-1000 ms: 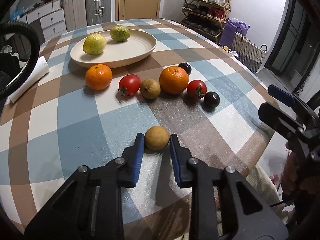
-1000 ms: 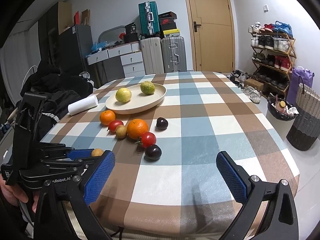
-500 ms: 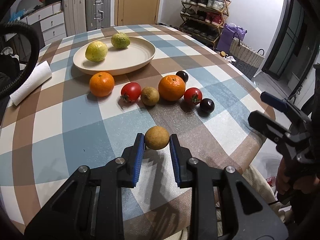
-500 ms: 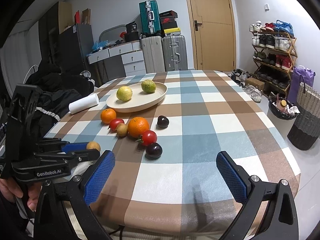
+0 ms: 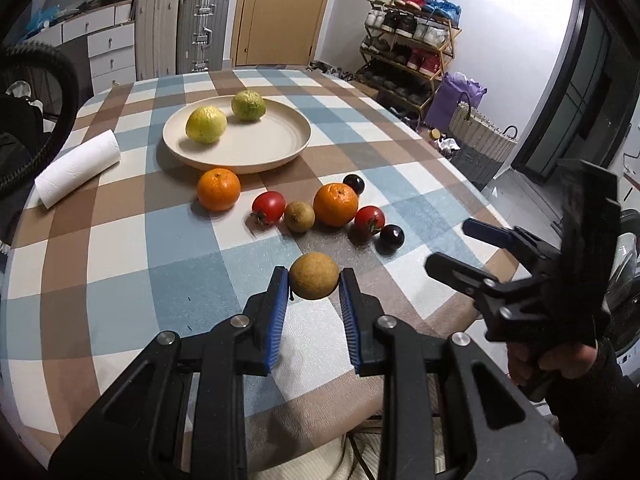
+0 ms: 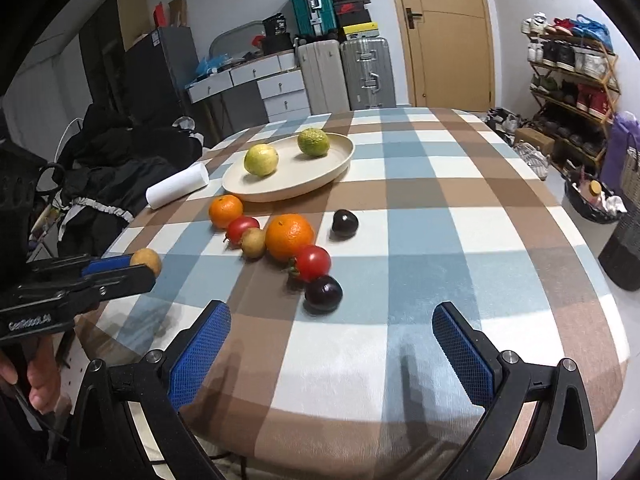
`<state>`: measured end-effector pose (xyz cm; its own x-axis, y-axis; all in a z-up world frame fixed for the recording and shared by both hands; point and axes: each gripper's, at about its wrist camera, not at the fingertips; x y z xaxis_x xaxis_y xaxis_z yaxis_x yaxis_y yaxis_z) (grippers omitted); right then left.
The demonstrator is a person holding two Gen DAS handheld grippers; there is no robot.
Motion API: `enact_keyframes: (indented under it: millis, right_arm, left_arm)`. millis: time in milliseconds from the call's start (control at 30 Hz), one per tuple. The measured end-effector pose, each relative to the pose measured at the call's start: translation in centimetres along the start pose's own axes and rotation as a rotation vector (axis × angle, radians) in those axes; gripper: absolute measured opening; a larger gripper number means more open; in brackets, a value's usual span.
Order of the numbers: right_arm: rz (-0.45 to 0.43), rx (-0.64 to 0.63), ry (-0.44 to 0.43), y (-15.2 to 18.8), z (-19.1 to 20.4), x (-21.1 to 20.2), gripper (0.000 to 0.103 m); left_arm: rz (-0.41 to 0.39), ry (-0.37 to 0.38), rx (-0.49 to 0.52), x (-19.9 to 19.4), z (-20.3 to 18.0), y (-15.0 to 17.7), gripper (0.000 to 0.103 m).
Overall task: Organize fruits
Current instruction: 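Grasp the brown kiwi with the left tool while the right tool grasps the dark plum, then carry the kiwi and plum onto the cream plate and open both tools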
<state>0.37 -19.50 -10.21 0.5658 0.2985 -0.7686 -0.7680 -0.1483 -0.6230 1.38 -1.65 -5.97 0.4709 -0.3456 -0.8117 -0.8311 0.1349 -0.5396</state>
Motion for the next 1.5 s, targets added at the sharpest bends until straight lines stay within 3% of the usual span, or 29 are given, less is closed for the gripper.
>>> enact_keyframes:
  millis: [167,333,533,1000,1267,1500]
  right_arm:
    - [0.056,-0.037,0.019,-0.9,-0.1,1.9,0.102]
    - [0.083,-0.042,0.0,-1.3,-0.6,3.4,0.086]
    - [0.093,-0.05,0.024,-1.6,-0.4,3.7,0.085]
    - [0.14,-0.06,-0.043,-2.0,-0.1,4.5,0.028]
    - [0.125,-0.055,-0.059,-2.1,-0.1,4.3,0.025]
    - [0.032,-0.019,-0.078,-3.1,-0.7,2.1,0.025]
  left_arm:
    - [-0.001,0.001,-0.015,-0.5,0.6,0.3,0.023]
    - [-0.003,0.005,-0.033,-0.8,1.4,0.6,0.023]
    - [0.002,0.002,-0.047,-0.5,2.2,0.6,0.023]
    - [0.0,-0.005,-0.051,-0.5,2.7,0.6,0.023]
    - [-0.003,-0.012,-0.05,-0.4,2.8,0.3,0.023]
    - [-0.008,-0.022,-0.071,-0.2,3.8,-0.9,0.023]
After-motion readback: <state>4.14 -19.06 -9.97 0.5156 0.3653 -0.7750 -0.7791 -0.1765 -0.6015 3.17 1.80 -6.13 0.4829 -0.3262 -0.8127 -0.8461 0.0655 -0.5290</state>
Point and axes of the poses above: each gripper's, at about its wrist camera, not at the fingertips, and x roughly the way its jaws point, z to its left, y to its underside, and after that the axes turned 10 degrees about z, right-handed
